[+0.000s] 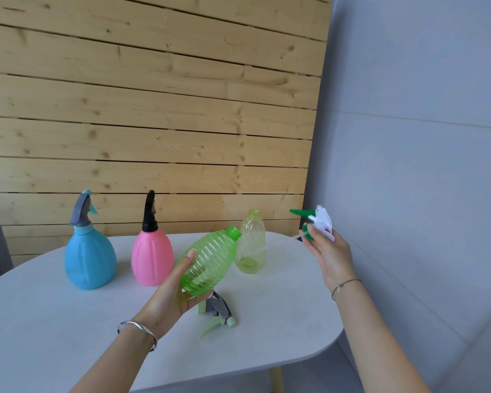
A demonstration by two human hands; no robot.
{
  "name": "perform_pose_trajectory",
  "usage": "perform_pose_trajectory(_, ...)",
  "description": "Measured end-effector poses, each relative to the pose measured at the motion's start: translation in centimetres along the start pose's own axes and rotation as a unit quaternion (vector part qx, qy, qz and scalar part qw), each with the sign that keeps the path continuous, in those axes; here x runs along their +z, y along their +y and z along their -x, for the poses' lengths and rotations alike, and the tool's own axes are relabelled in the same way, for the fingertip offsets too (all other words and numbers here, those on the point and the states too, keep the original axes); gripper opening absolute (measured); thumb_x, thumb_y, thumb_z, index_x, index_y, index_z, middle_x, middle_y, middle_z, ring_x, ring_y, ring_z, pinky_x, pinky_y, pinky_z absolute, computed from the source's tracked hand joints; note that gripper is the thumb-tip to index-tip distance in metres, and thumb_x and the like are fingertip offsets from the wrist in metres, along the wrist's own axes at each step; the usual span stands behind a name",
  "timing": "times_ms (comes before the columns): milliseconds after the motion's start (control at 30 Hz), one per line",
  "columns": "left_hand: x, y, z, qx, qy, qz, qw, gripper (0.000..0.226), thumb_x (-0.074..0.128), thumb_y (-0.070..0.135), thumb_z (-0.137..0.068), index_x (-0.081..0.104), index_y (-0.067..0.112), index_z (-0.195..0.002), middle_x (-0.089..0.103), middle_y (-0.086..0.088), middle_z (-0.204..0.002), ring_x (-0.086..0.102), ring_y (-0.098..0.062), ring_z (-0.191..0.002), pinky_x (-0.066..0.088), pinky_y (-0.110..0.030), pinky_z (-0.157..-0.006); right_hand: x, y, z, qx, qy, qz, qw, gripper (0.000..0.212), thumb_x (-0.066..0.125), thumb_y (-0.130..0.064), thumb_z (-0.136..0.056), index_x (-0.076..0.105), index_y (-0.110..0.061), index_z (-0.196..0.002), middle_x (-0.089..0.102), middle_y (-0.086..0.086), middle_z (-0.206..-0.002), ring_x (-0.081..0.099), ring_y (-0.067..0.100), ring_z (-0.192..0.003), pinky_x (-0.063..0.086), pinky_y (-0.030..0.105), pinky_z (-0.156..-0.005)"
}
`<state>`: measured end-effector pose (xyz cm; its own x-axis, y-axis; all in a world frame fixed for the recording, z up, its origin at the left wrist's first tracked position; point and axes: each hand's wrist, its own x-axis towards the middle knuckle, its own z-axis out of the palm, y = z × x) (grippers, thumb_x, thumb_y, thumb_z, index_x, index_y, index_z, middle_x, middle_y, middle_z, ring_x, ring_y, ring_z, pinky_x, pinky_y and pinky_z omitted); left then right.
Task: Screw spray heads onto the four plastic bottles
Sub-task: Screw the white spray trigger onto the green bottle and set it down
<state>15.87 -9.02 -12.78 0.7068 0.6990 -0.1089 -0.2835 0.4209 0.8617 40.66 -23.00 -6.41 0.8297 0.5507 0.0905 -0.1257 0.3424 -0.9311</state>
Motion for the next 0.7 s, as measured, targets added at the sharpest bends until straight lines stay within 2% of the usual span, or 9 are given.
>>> perform_pose_trajectory(67, -0.3, 0.0, 0.1, -0.006, 0.006, 0.002, 1.000, 0.050, 0.072, 0.049, -0.070, 0.065, 0.030, -0.116, 0.067, -0.005, -0.123, 0.069, -0.024, -0.103, 0.059, -0.034, -0.072, 0.9, -0.5, 0.3, -0.033, -0.011, -0.060, 0.998, 0.030, 0.059, -0.004, -0.089, 0.058, 0.002, -0.118, 0.064, 0.007, -0.112, 0.065, 0.019, -0.103, 0.049, 0.030, -0.095)
perform_pose_trajectory(167, -0.5, -0.1, 0.3, -0.014, 0.011, -0.005, 1.000, 0.054, 0.075, 0.050, -0.066, 0.065, 0.029, -0.115, 0.069, -0.004, -0.119, 0.069, -0.025, -0.102, 0.059, -0.035, -0.072, 2.0, -0.6, 0.4, -0.067, -0.012, -0.110, 0.992, 0.031, 0.058, -0.002, -0.090, 0.054, -0.001, -0.121, 0.064, 0.004, -0.109, 0.063, 0.018, -0.108, 0.053, 0.023, -0.090)
perform_pose_trajectory(300, -0.7, 0.0, 0.3, -0.011, 0.019, -0.003, 1.000, 0.056, 0.082, 0.053, -0.057, 0.069, 0.032, -0.107, 0.072, -0.002, -0.114, 0.070, -0.025, -0.102, 0.059, -0.035, -0.072, 2.7, -0.2, 0.3, -0.084, -0.006, -0.127, 0.988, 0.034, 0.059, -0.002, -0.089, 0.053, -0.001, -0.123, 0.066, -0.001, -0.104, 0.063, 0.013, -0.106, 0.055, 0.020, -0.086)
perform_pose_trajectory(367, -0.8, 0.2, 0.3, -0.008, 0.017, -0.007, 1.000, 0.058, 0.083, 0.055, -0.051, 0.071, 0.034, -0.104, 0.073, 0.000, -0.112, 0.069, -0.024, -0.103, 0.059, -0.035, -0.072, 3.0, 0.0, 0.3, -0.087, -0.009, -0.124, 0.988, 0.031, 0.059, -0.002, -0.089, 0.054, -0.003, -0.120, 0.065, -0.002, -0.104, 0.064, 0.011, -0.103, 0.054, 0.022, -0.089)
perform_pose_trajectory(500, -0.8, 0.3, 0.5, -0.011, 0.008, -0.014, 1.000, 0.055, 0.083, 0.056, -0.052, 0.072, 0.035, -0.102, 0.073, 0.001, -0.113, 0.069, -0.023, -0.103, 0.059, -0.034, -0.073, 3.9, 0.8, 0.6, -0.083, -0.036, -0.097, 0.991, 0.025, 0.061, -0.003, -0.088, 0.058, -0.012, -0.111, 0.067, -0.002, -0.103, 0.065, 0.011, -0.100, 0.055, 0.022, -0.086)
perform_pose_trajectory(600, -0.5, 0.5, 0.7, -0.015, -0.009, -0.026, 0.999, 0.053, 0.082, 0.055, -0.056, 0.071, 0.037, -0.104, 0.072, 0.002, -0.115, 0.068, -0.024, -0.105, 0.059, -0.034, -0.074, 5.2, 2.1, 1.5, -0.059, -0.097, -0.045, 0.993, 0.027, 0.064, -0.007, -0.086, 0.060, -0.015, -0.112, 0.072, -0.003, -0.106, 0.066, 0.012, -0.104, 0.051, 0.028, -0.094)
perform_pose_trajectory(700, -0.1, 0.6, 0.8, -0.021, -0.014, -0.034, 0.999, 0.055, 0.079, 0.053, -0.061, 0.068, 0.034, -0.111, 0.070, 0.000, -0.118, 0.068, -0.025, -0.106, 0.059, -0.035, -0.076, 6.7, 3.6, 2.6, -0.039, -0.162, 0.014, 0.986, 0.033, 0.066, -0.010, -0.085, 0.060, -0.017, -0.116, 0.072, 0.001, -0.111, 0.066, 0.009, -0.103, 0.049, 0.027, -0.095)
